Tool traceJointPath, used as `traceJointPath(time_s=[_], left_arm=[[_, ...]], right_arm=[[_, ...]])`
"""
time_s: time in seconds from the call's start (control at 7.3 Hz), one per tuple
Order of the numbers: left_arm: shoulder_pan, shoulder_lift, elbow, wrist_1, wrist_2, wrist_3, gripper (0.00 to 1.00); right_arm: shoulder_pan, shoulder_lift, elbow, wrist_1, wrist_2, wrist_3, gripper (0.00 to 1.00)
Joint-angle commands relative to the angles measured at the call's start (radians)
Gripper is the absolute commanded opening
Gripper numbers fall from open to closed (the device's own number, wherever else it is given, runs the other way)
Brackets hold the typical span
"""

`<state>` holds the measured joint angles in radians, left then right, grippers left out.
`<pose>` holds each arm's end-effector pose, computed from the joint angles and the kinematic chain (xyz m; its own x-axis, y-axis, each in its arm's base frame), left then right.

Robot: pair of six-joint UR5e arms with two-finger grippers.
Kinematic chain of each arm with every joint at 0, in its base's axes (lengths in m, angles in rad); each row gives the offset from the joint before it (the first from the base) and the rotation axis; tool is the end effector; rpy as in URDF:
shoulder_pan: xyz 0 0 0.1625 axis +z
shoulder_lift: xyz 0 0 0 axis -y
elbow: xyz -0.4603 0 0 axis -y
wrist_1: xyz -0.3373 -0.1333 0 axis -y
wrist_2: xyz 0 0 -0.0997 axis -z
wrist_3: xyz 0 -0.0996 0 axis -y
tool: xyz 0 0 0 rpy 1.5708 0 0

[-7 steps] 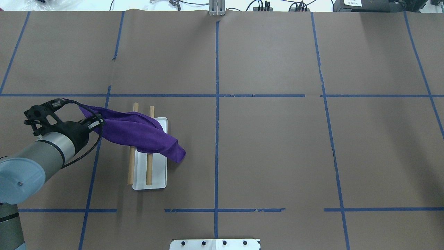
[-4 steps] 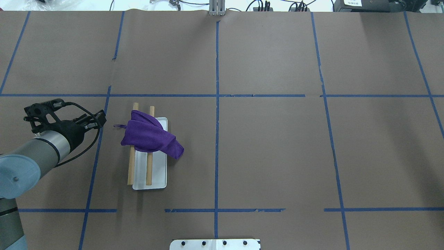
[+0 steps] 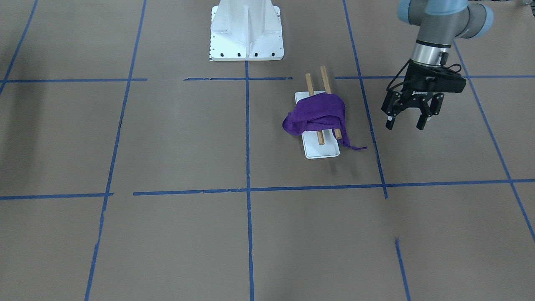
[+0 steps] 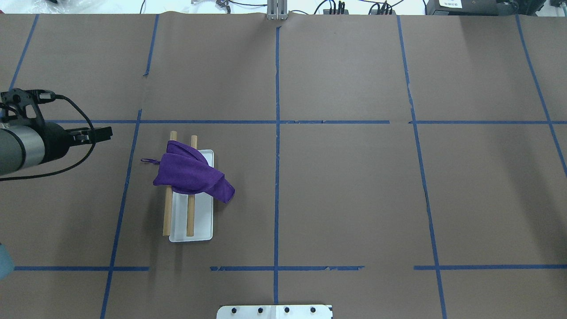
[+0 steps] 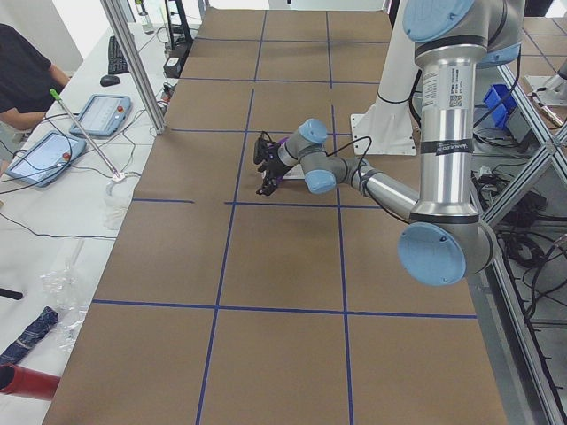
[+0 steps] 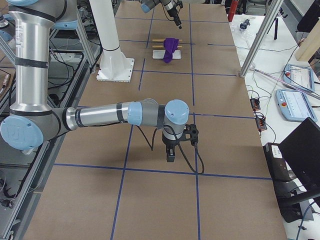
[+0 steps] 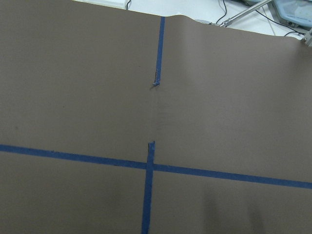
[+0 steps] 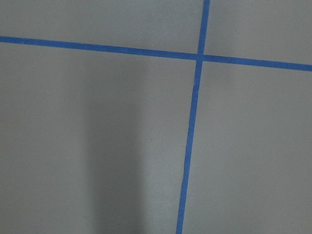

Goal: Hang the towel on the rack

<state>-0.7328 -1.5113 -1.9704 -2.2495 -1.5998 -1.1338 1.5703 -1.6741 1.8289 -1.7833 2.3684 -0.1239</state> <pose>0.2306 -0.3830 0.4768 0.6284 0.0036 -0.7779 0.4242 0.8366 0.3466 0.0618 -0.3814 0.6435 0.6930 -0.0828 0.7161 0.0868 0.9957 0.0311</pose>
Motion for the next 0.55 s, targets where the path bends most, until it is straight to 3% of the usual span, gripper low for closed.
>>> traceJointPath(time_s=[0.0,0.27,0.41], left_arm=[[-0.179,0.003,0.022,0.097,-0.223,0.243,1.00],[-0.270,-0.009,0.028,0.208,-0.328,0.405,1.00],[-0.292,-0.004,0.037,0.246,-0.386,0.461,1.00]], right_arm=[[0.034,-0.003,-0.092,0.103,0.002,-0.008,1.00],[0.056,-0.001,-0.186,0.246,0.037,0.004,1.00],[0.060,0.004,-0.192,0.258,0.044,0.007,1.00]])
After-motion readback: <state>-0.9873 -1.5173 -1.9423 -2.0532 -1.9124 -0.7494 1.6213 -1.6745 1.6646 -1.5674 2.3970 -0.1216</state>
